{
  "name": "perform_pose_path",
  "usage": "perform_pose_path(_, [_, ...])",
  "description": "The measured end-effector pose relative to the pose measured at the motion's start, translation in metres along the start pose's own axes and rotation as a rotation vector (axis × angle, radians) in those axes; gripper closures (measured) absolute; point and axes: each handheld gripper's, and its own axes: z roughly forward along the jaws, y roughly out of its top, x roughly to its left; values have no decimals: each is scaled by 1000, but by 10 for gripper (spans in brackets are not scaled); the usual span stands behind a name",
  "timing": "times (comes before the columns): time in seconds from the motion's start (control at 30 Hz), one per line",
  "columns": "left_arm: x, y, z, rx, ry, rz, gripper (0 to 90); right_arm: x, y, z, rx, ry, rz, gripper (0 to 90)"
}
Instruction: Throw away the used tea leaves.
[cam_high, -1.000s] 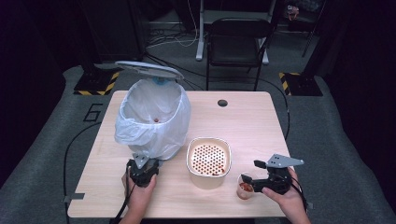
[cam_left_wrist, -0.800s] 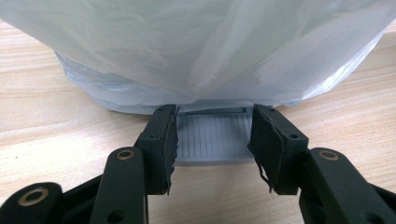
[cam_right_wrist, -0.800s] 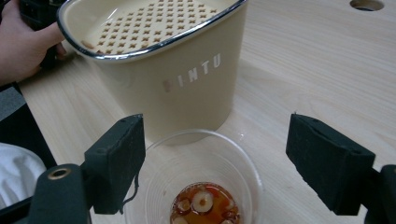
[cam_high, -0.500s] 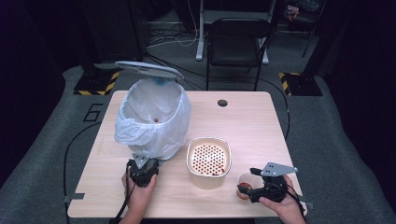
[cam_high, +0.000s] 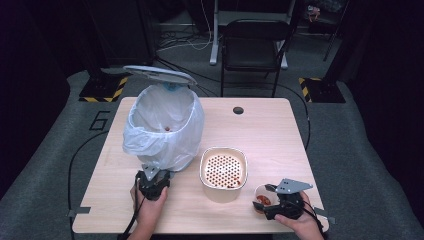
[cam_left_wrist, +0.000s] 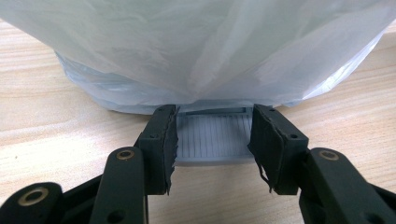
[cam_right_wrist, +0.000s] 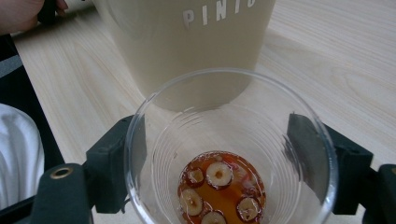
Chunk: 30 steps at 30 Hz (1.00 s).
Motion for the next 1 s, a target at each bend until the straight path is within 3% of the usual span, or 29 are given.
perform_pose_path(0.2, [0, 0, 0, -2, 0, 3, 514, 1, -4, 5, 42, -5, -20, 262])
perform_pose_path(0.6, [0, 0, 0, -2, 1, 1, 513, -1, -1, 5, 47, -20, -20, 291])
perform_pose_path(1.0, [0, 0, 0, 0, 0, 1, 514, -16, 13, 0, 30, -44, -21, 301])
